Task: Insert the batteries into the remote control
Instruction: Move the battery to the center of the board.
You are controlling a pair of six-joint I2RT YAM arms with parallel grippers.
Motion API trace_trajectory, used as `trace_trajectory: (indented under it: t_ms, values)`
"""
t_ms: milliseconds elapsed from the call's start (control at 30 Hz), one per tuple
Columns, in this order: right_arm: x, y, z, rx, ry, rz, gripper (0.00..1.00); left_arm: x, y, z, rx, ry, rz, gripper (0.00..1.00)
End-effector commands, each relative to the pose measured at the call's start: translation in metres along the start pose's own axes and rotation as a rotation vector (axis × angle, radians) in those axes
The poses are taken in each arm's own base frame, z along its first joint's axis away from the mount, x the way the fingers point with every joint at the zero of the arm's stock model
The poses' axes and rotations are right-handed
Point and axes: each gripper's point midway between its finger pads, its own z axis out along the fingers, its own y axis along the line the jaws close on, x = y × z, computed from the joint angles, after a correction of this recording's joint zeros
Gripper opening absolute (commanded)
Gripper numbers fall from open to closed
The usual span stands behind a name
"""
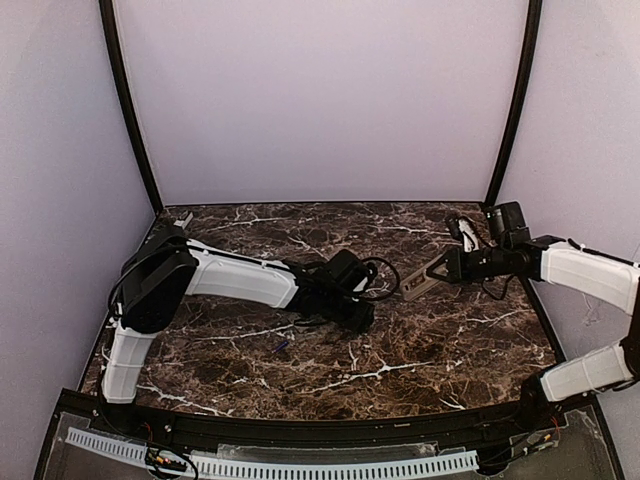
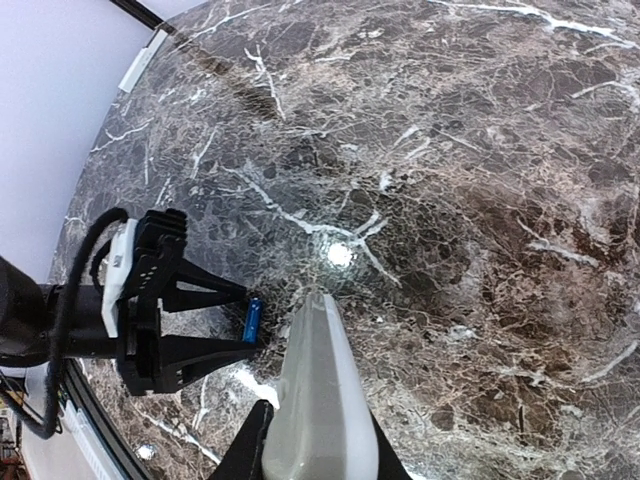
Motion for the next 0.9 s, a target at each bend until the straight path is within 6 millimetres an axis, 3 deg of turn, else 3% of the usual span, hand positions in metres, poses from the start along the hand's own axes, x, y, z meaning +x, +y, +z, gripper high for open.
trace_trajectory:
  t_ms: [0,267,500,867]
  values:
    - [-0.012,0.023,-0.013,-0.118,-0.072,-0.067,0.00,0.018,0.014,0.003,-0.082,0.089,0.020,0.47]
    - [-0.013,0.039,-0.027,-0.186,-0.111,-0.125,0.00,0.030,0.024,-0.008,-0.135,0.168,0.077,0.23]
    - [-0.007,0.051,-0.033,-0.254,-0.126,-0.165,0.00,0.048,0.028,-0.030,-0.118,0.218,0.120,0.08]
    - [-0.003,0.052,-0.029,-0.279,-0.105,-0.150,0.00,0.084,0.011,-0.063,0.061,0.261,0.126,0.01]
